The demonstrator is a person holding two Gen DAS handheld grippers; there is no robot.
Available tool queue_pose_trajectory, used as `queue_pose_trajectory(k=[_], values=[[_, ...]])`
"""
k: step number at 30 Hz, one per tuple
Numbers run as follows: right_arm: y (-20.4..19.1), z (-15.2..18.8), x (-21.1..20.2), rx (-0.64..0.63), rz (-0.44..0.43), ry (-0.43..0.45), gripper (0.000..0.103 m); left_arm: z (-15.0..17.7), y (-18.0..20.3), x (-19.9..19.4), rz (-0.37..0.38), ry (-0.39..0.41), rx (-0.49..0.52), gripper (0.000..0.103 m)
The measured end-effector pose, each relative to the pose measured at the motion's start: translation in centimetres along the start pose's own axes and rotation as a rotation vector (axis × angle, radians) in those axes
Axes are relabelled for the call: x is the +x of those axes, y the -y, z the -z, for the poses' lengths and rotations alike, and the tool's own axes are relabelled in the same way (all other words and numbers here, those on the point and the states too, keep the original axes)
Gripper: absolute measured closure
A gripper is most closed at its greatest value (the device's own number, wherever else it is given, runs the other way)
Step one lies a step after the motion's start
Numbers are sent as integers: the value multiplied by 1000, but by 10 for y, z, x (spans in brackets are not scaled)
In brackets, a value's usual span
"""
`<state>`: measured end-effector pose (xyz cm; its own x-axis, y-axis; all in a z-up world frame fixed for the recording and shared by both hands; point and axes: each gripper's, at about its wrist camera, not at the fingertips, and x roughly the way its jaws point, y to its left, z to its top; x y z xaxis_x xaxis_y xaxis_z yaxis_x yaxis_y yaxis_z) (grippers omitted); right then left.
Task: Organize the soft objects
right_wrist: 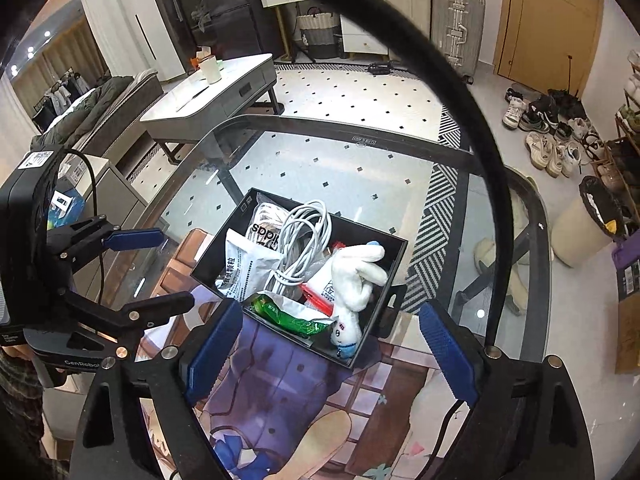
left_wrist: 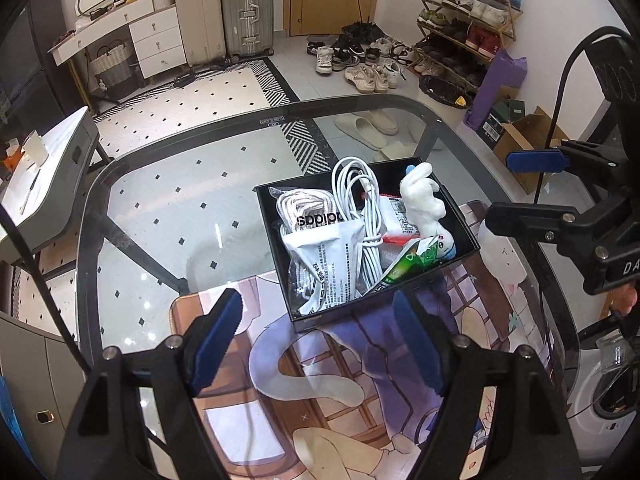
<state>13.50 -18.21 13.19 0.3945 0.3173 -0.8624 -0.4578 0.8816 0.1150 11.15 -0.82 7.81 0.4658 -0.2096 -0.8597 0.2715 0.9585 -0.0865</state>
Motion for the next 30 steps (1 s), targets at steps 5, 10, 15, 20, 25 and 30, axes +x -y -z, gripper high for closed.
queue_pose_trajectory(k=[5,10,15,20,25,30], values=[[3,12,-10,9,36,85,11,10,-1,-9,-32,61,-23,24],[3,27,-15,22,55,165,11,20,-3,-18,-63,140,-38,0],[2,38,-14,43,47,209,11,27,-4,-19,-66,178,-52,0],[3,49,-11,64,50,261,11,38,-3,-16,-79,207,-67,0],[10,62,-7,99,65,311,9,45,-7,-14,-75,254,-89,0],[18,71,-3,143,65,347,6,49,-12,-14,-80,294,-113,0]])
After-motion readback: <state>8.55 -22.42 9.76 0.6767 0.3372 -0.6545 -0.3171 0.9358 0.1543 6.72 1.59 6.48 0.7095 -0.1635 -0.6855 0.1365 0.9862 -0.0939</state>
